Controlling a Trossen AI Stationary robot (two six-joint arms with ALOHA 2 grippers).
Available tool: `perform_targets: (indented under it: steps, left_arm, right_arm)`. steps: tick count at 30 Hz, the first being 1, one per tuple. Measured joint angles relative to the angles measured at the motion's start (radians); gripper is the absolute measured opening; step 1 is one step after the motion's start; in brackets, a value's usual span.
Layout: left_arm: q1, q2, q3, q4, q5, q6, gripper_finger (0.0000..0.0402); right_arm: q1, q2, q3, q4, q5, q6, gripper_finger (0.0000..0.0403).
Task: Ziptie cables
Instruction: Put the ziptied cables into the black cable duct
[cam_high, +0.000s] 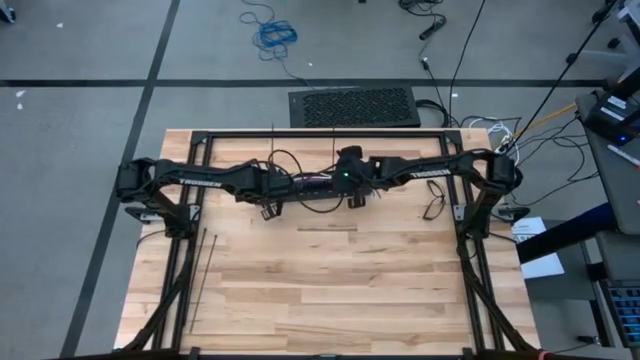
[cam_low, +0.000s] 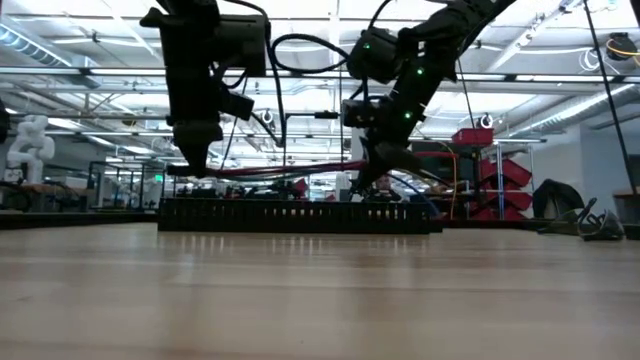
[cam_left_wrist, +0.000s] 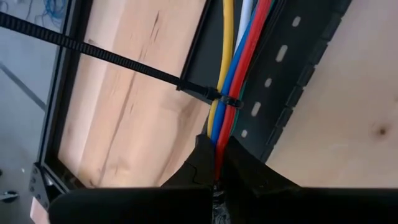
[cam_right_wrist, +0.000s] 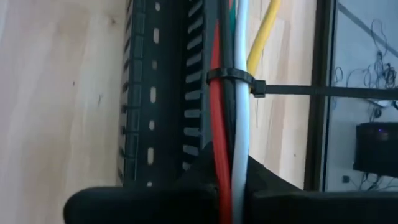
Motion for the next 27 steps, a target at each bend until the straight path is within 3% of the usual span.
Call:
perform_targets:
  steps: [20, 27]
  left_arm:
    - [-0.039, 0.014, -0.033, 0.045, 0.024, 0.015, 0.0014]
    - [-0.050, 0.008, -0.127, 0.140, 0.074, 0.001, 0.0014]
  right_arm:
    - [-0.009, 0.071, -0.003, 0.018, -0.066, -0.023, 0.0000]
    - [-0.007, 0.073, -0.002, 0.013, -0.096, -0.011, 0.0001]
